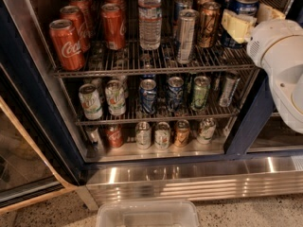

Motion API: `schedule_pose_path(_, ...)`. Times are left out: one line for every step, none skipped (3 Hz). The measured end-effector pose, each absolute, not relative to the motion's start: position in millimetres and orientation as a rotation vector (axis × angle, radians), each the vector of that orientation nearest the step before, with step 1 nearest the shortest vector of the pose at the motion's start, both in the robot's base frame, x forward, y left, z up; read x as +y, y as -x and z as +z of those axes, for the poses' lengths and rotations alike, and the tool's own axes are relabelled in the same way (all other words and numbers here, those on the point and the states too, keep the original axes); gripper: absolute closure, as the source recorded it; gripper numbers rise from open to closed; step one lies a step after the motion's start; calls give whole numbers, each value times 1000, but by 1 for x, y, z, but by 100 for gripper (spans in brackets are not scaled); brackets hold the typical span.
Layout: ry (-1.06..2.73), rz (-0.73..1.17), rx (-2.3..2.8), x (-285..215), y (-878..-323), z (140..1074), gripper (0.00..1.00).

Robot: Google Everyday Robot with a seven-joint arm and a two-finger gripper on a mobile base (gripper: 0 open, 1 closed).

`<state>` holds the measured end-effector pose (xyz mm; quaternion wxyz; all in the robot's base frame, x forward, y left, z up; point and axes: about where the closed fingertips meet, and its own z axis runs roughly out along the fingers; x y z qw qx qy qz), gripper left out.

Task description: Pick pepsi can from top shelf of fridge

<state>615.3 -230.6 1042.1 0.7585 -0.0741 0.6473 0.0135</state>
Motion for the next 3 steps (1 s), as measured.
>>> schedule_pose_path(189,2,1353,-234,-592,1072,100)
schedule_pose_path(214,2,1350,-239,-567,1089,100)
schedule_pose_path(241,46,1402,-238,-542,1088,100)
